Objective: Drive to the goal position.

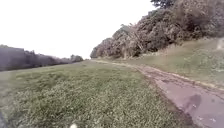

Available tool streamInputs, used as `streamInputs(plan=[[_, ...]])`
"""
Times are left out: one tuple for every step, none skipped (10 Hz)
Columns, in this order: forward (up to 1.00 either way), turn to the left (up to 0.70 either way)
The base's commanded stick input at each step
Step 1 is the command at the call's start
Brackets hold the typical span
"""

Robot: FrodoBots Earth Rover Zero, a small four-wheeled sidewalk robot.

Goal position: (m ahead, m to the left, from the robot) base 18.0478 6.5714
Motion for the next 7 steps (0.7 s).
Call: streamInputs(plan=[[0.05, 0.0], [0.04, 0.0], [0.04, 0.0], [0.04, 0.0], [0.04, 0.0], [0.05, 0.0], [0.05, 0.0]])
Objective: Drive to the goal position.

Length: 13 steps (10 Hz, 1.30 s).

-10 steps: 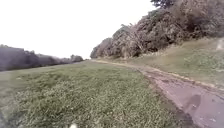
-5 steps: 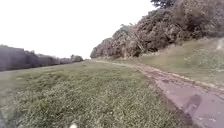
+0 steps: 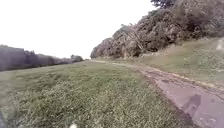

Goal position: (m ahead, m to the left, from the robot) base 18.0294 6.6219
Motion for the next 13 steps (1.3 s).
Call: streamInputs(plan=[[0.05, 0.0], [0.04, 0.0], [0.05, 0.0], [0.05, 0.0], [0.05, 0.0], [0.04, 0.0], [0.04, 0.0], [0.05, 0.0], [0.05, 0.0], [0.04, 0.0], [0.05, 0.0], [0.04, 0.0], [0.04, 0.0]])
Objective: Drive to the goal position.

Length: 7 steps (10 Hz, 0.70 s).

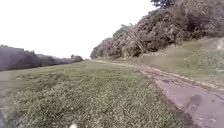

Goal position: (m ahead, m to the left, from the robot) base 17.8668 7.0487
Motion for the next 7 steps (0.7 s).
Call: streamInputs(plan=[[0.05, 0.0], [0.05, 0.0], [0.04, 0.0], [0.04, 0.0], [0.04, 0.0], [0.04, 0.0], [0.04, 0.0]])
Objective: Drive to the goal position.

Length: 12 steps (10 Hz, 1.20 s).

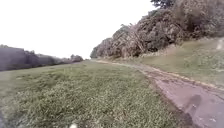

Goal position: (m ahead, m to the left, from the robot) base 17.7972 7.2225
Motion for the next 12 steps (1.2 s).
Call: streamInputs(plan=[[0.05, 0.0], [0.05, 0.0], [0.04, 0.0], [0.05, 0.0], [0.04, 0.0], [0.05, 0.0], [0.05, 0.0], [0.05, 0.0], [0.05, 0.0], [0.05, 0.0], [0.05, 0.0], [0.05, 0.0]])
